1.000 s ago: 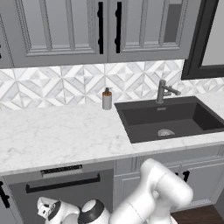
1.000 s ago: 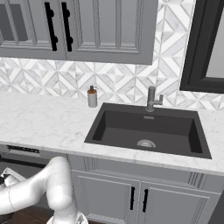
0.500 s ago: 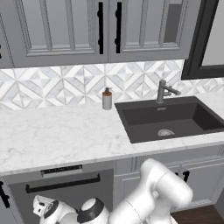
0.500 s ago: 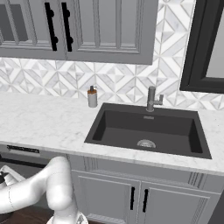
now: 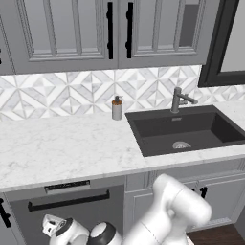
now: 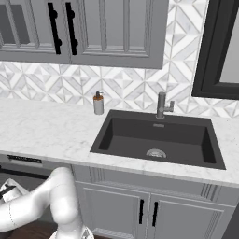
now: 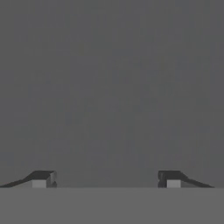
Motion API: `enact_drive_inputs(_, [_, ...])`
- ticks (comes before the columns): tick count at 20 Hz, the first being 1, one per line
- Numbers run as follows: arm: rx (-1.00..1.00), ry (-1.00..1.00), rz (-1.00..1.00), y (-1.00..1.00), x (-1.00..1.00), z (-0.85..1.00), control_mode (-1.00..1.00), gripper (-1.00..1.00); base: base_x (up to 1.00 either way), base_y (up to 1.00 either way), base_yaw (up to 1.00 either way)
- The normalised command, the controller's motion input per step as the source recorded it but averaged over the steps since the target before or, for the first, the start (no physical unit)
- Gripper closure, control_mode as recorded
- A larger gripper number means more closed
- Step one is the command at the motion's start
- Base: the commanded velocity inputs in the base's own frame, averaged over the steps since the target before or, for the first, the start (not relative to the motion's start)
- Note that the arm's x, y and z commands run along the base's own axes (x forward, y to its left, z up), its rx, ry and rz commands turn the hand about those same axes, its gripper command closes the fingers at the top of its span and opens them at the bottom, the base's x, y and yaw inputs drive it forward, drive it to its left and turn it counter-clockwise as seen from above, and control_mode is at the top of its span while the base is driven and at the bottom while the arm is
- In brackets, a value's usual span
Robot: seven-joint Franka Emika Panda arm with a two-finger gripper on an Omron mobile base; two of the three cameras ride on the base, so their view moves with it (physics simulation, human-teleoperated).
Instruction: Pick up the cup and bowl from the counter, place them in the dishwasher, and close the dishwasher door.
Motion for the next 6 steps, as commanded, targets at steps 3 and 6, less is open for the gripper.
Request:
enact_drive_inputs(3, [0.0, 0.0, -0.01, -1.0, 0.0, -0.63, -1.0, -1.0, 0.0, 0.0, 0.0])
enact_drive_inputs(6, [0.0, -0.08, -0.01, -1.0, 0.32, -0.41, -1.0, -1.0, 0.0, 0.0, 0.0])
